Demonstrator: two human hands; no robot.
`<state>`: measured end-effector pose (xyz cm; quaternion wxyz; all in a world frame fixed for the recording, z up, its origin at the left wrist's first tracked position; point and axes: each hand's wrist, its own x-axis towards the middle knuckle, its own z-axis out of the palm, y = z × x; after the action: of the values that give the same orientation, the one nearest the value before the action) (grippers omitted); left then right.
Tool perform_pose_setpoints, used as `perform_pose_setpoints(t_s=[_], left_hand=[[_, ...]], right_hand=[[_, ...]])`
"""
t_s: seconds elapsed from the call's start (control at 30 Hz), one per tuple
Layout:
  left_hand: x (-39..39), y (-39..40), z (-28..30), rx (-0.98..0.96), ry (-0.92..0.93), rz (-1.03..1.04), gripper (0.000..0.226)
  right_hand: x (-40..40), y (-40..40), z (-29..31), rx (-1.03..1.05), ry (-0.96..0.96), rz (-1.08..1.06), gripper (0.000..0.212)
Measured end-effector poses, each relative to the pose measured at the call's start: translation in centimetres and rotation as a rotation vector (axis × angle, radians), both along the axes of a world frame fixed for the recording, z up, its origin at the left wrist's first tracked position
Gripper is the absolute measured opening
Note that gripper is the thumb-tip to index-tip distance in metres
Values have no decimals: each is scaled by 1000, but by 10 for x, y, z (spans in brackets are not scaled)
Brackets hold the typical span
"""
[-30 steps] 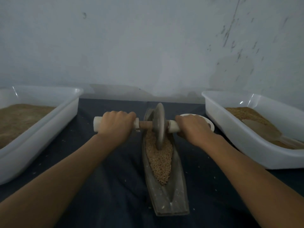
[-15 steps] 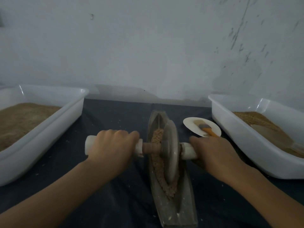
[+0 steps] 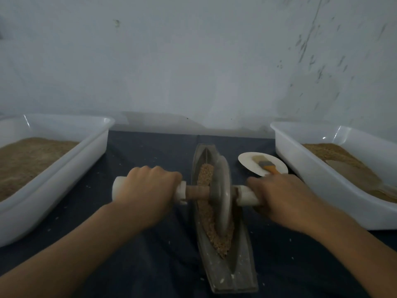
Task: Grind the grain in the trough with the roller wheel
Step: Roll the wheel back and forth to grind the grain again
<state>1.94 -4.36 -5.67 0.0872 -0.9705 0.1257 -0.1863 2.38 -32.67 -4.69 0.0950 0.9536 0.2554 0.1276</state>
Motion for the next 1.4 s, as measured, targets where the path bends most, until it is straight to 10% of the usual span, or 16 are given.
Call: perform_pose_setpoints(t_s=[0.47, 0.87, 1.4], left_hand=[[61, -11, 4, -68, -47, 83, 17], [1, -4, -6, 11, -50, 3, 22], [-2, -5, -1, 79, -116, -21, 33]], right_hand=[[65, 21, -8, 136, -93, -119, 32], [-24, -10, -6, 57, -256, 182, 37], [-25, -6, -2, 84, 3, -80, 28]])
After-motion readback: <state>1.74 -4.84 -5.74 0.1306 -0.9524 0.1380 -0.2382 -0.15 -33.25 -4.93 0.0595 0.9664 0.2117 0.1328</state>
